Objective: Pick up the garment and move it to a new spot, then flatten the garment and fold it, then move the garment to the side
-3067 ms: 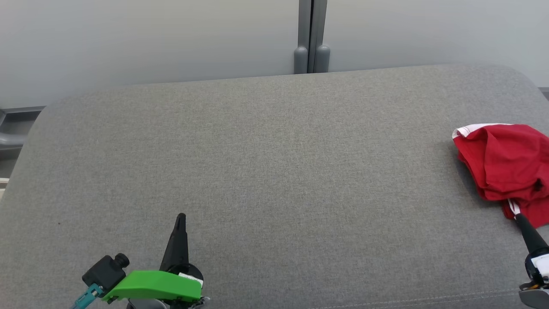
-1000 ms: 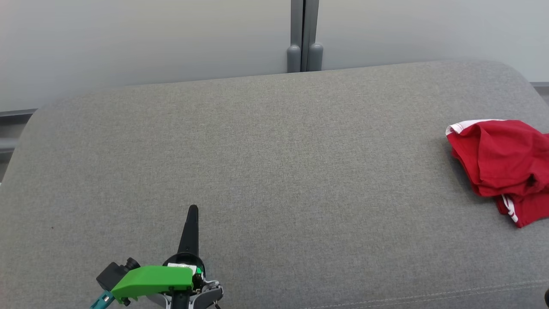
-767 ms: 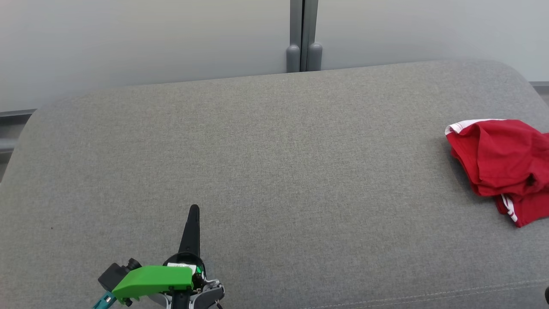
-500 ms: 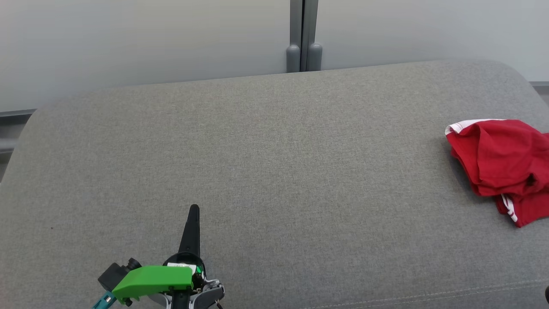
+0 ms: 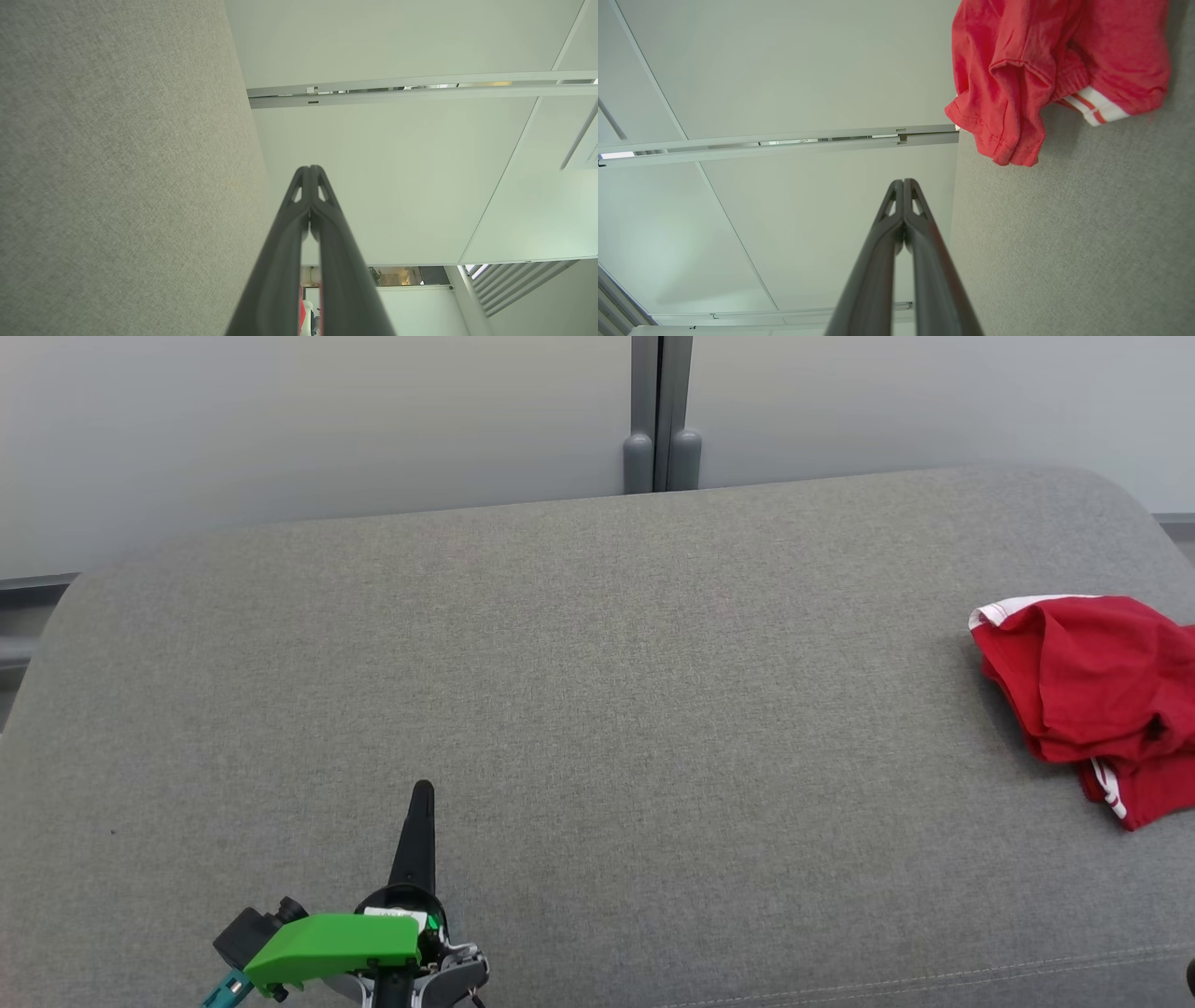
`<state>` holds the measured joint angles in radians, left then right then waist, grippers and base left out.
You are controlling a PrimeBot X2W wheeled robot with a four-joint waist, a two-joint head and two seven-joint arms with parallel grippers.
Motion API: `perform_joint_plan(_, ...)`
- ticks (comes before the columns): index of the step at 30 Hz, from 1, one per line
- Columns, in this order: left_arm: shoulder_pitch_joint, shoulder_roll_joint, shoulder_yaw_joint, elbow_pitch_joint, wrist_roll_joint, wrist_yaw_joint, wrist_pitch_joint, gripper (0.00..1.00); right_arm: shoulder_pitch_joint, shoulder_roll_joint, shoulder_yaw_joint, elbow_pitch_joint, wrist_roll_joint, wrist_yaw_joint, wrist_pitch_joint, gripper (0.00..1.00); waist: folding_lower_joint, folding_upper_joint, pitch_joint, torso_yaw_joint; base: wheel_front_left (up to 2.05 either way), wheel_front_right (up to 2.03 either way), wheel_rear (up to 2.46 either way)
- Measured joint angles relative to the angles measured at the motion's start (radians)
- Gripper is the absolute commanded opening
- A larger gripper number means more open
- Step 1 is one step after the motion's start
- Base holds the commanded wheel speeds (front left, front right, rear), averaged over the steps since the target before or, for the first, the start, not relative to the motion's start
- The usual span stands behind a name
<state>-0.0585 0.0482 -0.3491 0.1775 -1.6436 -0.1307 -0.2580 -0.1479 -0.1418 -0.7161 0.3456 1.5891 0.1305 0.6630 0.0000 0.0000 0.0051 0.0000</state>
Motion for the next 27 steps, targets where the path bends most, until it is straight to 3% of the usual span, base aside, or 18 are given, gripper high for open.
perform_joint_plan(27, 0.000, 0.000, 0.000, 0.000, 0.000, 0.000, 0.000, 0.00, -0.002, 0.003, -0.007, 0.000, -0.006, 0.000, 0.006, 0.00, 0.0000, 0.0000, 0.000, 0.000, 0.00, 0.00, 0.00)
